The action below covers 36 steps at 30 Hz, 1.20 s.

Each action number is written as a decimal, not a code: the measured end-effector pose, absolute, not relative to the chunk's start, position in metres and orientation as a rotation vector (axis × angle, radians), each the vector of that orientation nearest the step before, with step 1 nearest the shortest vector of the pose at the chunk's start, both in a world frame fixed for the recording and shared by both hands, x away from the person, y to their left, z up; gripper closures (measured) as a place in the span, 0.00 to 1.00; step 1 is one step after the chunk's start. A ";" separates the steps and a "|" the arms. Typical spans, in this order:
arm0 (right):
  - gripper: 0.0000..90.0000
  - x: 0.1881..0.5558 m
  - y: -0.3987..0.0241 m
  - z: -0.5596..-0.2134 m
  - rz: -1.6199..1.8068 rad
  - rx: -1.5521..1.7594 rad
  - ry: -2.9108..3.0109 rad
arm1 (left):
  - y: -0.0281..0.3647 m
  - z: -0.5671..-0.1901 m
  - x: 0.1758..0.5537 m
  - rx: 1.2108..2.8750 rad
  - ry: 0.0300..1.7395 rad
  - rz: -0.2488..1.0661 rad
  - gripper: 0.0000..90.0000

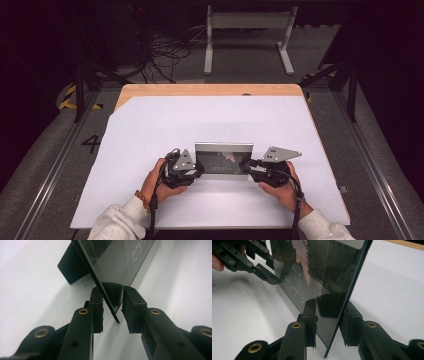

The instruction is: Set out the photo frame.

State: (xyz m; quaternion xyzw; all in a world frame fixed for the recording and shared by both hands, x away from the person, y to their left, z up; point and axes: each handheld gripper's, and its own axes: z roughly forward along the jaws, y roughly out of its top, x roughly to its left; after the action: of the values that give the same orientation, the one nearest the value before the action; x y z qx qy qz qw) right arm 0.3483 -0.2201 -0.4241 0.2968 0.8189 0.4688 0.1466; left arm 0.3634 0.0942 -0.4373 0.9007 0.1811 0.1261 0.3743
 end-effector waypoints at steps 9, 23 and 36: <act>0.76 0.347 -0.220 -0.424 1.342 0.852 2.353 | 0.093 -0.438 0.362 2.307 0.459 0.359 0.78; 0.74 0.346 -0.219 -0.424 1.317 0.849 2.346 | 0.092 -0.439 0.362 2.303 0.450 0.384 0.77; 0.65 0.330 -0.230 -0.412 1.213 0.783 2.301 | 0.112 -0.433 0.351 2.232 0.466 0.406 0.66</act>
State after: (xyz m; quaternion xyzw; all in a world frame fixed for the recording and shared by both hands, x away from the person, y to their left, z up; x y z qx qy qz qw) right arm 0.3295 -0.2298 -0.4121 0.2817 0.8280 0.4366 0.2108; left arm 0.3514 0.1121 -0.4328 0.8827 0.1844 0.1604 0.4013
